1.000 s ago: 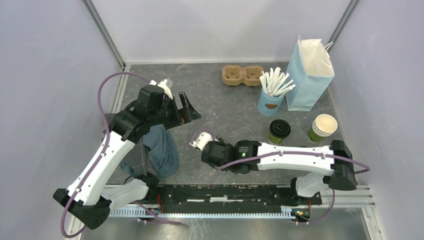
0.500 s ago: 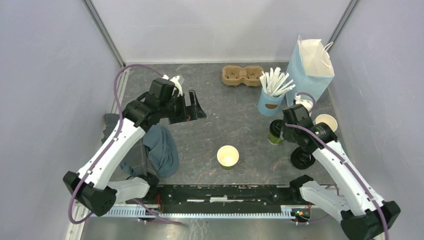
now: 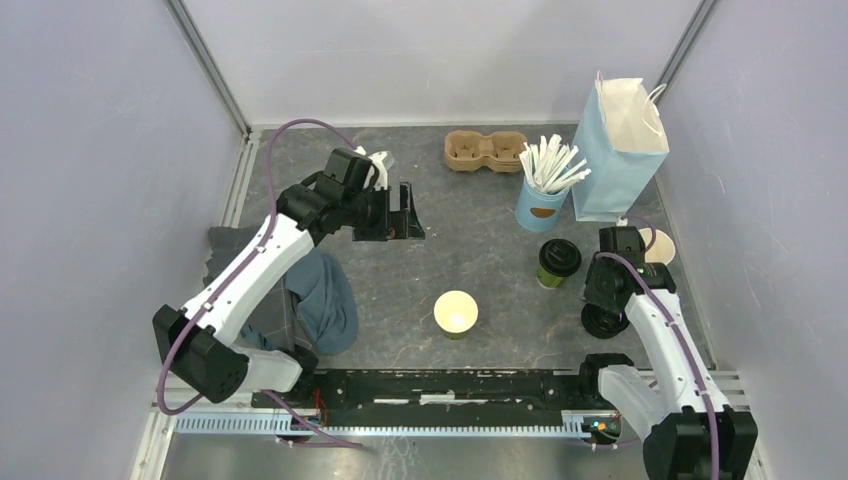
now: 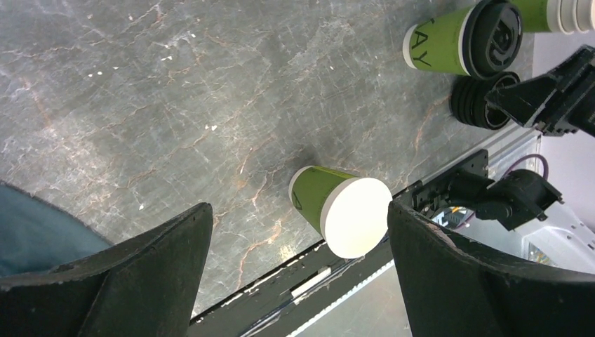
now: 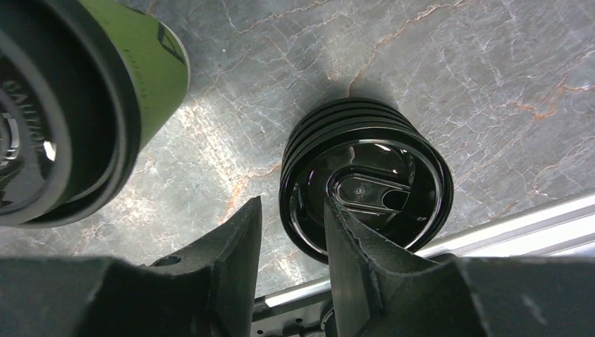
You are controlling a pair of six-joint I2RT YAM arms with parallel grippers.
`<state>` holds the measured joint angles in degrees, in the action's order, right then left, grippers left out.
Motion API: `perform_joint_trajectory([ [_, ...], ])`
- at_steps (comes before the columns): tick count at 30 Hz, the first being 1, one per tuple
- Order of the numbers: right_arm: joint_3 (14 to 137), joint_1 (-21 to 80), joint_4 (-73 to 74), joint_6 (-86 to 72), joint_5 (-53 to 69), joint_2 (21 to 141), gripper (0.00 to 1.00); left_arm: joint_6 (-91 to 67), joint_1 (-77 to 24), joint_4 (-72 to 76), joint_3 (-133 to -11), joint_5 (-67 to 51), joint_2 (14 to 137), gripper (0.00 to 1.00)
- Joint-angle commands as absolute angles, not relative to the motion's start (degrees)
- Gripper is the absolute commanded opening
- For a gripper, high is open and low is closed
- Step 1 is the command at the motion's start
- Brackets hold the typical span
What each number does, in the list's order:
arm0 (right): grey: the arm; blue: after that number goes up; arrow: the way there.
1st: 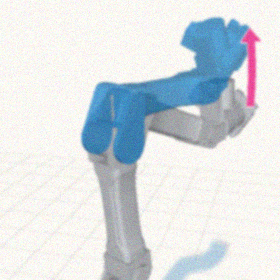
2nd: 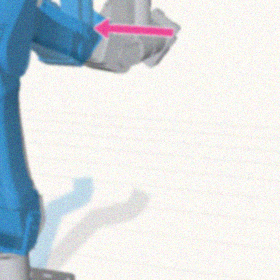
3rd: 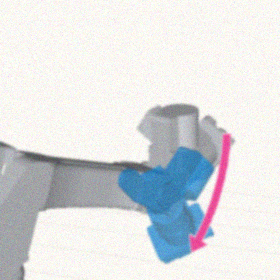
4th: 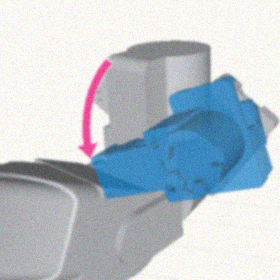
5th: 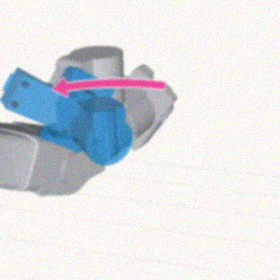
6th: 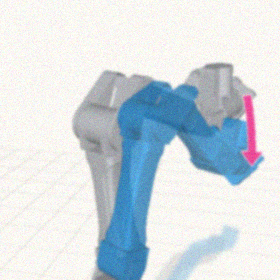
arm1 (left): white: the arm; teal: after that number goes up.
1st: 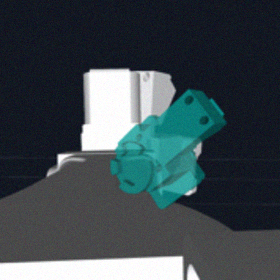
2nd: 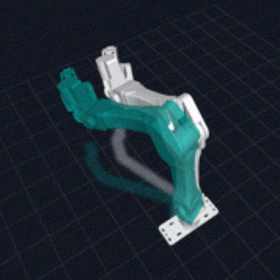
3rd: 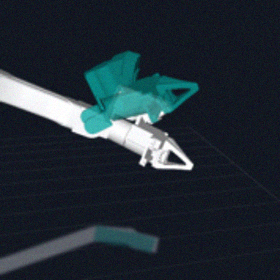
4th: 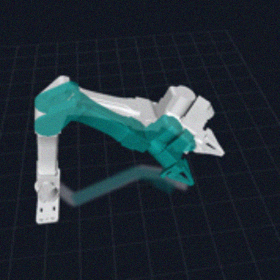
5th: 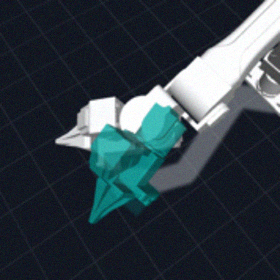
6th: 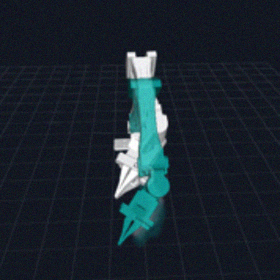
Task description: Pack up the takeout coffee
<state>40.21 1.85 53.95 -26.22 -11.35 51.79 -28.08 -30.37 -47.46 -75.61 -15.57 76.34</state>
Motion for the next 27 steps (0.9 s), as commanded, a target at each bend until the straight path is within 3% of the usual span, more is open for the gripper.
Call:
perform_joint_trajectory([
  [1,38.14,0.39,50.01,-24.19,-8.78,50.94,0.43,-22.88,-32.82,-46.43,-80.12,-15.83,77.64,1.0],
  [22,36.3,-4.17,47.25,-21.61,-5.09,51.92,0.19,-22.21,-33.71,-47.33,-81.5,-15.05,78.82,1.0],
  [27,35.86,-4.44,47.36,-21.59,-5.02,51.62,0.18,-22.35,-33.71,-47.24,-81.44,-15.29,78.93,1.0],
])
